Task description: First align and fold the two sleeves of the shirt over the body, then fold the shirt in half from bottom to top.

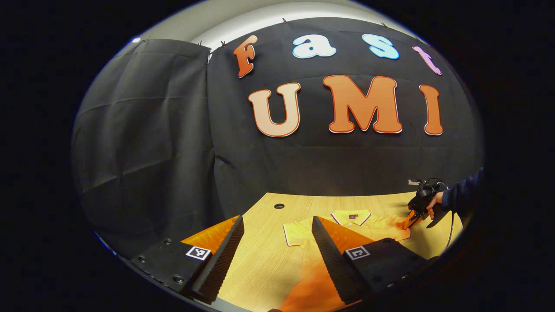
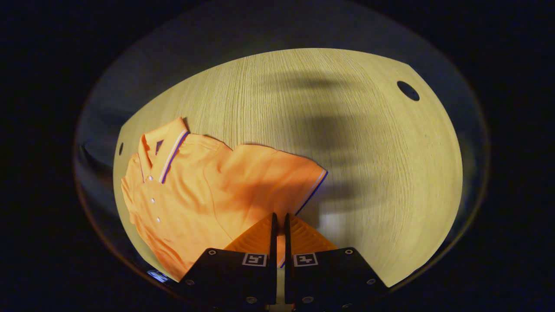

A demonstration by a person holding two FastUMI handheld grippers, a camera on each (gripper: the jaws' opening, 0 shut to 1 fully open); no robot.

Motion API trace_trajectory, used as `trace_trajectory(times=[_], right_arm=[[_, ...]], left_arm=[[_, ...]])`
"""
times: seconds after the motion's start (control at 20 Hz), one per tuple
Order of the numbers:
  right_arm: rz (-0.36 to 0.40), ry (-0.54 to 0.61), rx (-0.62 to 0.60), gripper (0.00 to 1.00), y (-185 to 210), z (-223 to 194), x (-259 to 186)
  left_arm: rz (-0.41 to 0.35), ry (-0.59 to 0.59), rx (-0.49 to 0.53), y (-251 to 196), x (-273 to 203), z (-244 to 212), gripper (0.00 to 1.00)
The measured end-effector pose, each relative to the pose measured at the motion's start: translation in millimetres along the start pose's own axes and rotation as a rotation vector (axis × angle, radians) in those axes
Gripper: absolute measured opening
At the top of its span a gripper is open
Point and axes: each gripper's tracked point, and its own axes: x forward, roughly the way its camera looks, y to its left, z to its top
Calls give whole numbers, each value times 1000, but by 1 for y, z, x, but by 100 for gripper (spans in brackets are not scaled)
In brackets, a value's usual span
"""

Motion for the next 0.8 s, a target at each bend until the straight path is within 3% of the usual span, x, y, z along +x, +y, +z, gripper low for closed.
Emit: trace_trajectory(times=[0.25,0.65,0.75,0.8], right_arm=[[63,-87,-57,8,29,19,-30],[165,-99,-118,8,98,19,-48],[234,-106,-151,17,122,19,-53],[262,-112,-158,40,129,18,-60]], left_arm=[[5,16,-14,2,3,-4,96],[-19,92,-4,-5,19,-26,97],[-33,112,-26,-6,29,-33,97],[-35,121,-37,-3,35,-35,96]])
